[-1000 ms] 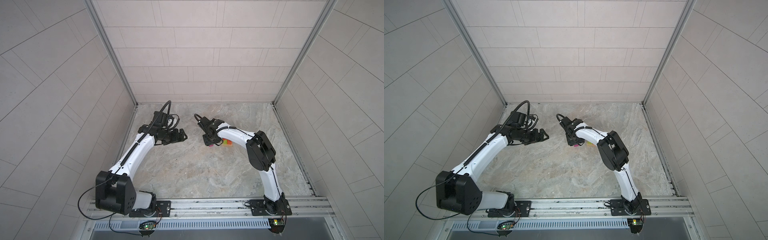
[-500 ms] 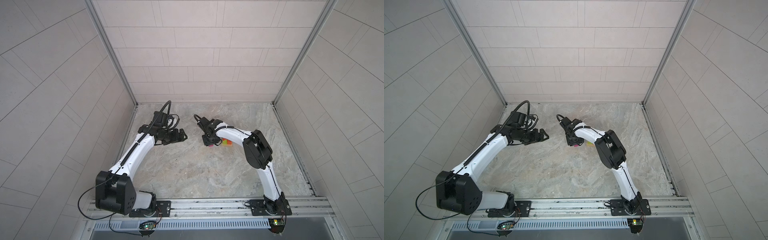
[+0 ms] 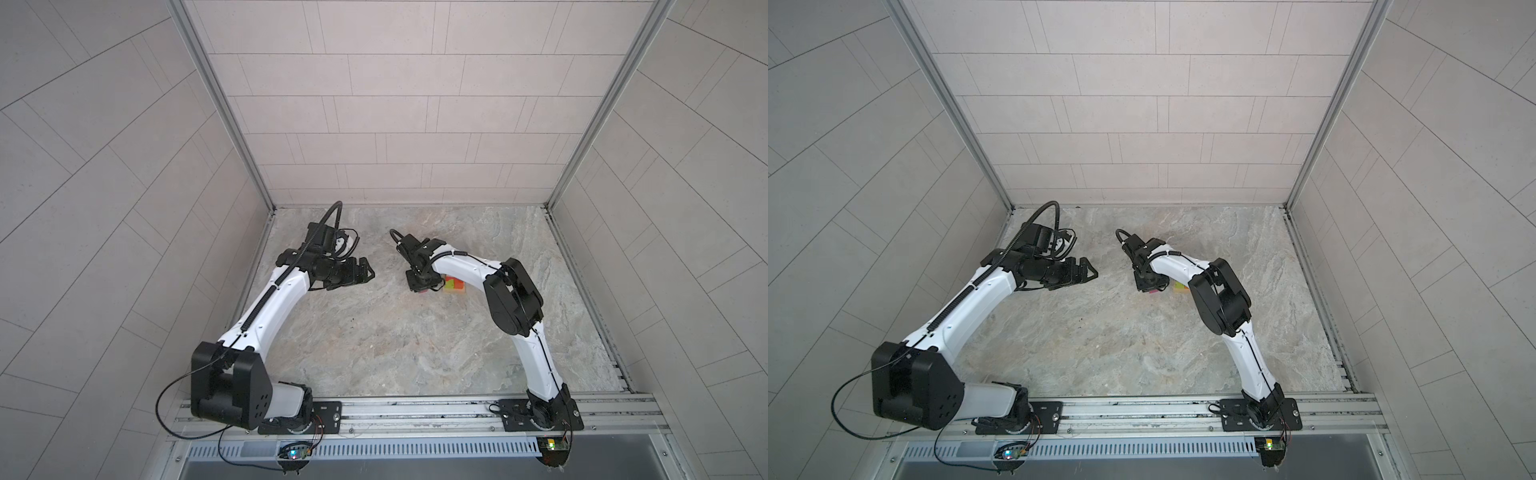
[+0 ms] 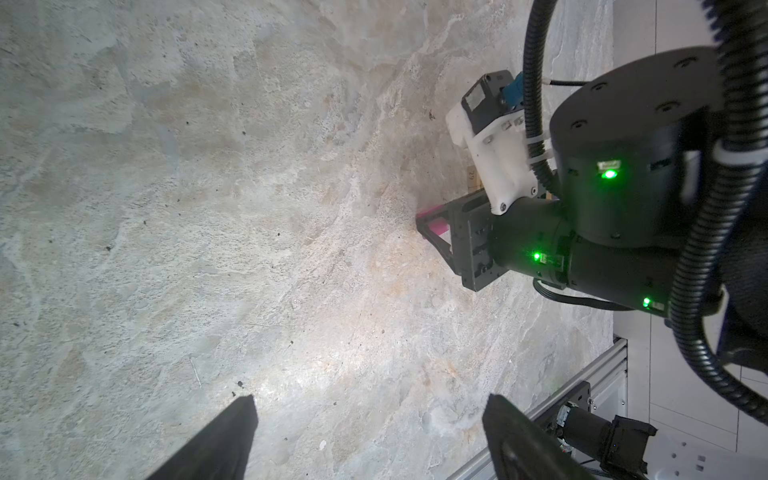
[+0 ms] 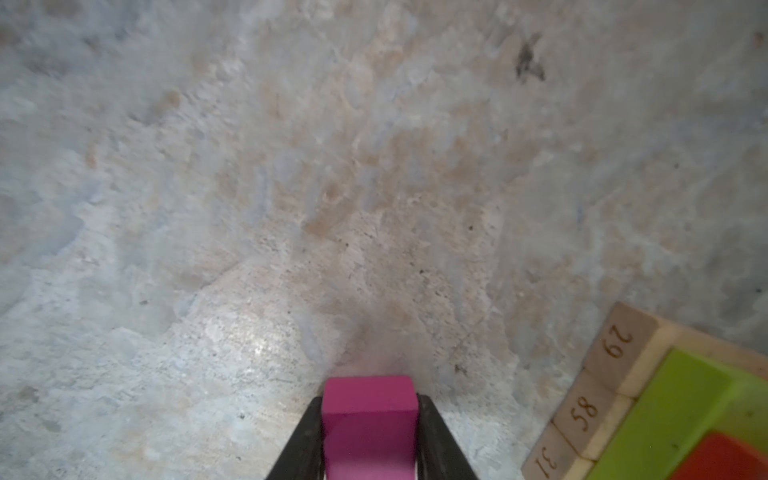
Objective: Build the wood block tower
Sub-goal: 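Lower the right gripper and close it on the magenta cube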
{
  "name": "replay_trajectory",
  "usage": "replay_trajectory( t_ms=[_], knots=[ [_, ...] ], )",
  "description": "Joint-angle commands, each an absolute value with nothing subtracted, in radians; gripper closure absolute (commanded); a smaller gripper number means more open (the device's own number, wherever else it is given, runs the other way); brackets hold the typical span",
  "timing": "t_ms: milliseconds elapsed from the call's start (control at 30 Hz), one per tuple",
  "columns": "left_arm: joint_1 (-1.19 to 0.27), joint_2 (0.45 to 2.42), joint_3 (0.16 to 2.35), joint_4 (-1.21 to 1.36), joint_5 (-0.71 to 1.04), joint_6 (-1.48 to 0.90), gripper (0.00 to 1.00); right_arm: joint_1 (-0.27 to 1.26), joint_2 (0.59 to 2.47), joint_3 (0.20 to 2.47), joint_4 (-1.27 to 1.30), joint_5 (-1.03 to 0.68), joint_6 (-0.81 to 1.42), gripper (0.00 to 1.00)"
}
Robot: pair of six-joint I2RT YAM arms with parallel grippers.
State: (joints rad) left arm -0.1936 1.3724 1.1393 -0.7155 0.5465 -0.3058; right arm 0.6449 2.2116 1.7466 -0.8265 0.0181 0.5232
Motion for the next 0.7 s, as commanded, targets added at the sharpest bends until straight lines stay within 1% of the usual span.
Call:
replay_trajectory(
  t_ms=[0,300,367,500,667],
  knots=[
    [-0.189,1.347,1.129,-0.721,0.552,-0.301,0.08,0.644,2.21,1.76,-0.851,0.02,0.519,0.66],
    [-0.188,1.348,1.129,-0.721,0.555,-0.301,0.08,0.644,2.197,1.763,-0.863,0.026,0.517,0.66],
    [-0.187,1.349,1.128,-0.722,0.555,-0.3,0.08,0.643,2.197,1.763,-0.864,0.024,0.517,0.65],
    [-0.189,1.348,1.128,-0.721,0.557,-0.299,0.08,0.644,2.2,1.769,-0.868,0.022,0.515,0.58],
    [-0.188,1.35,1.128,-0.719,0.557,-0.3,0.08,0.643,2.2,1.777,-0.875,0.025,0.516,0.59]
  ],
)
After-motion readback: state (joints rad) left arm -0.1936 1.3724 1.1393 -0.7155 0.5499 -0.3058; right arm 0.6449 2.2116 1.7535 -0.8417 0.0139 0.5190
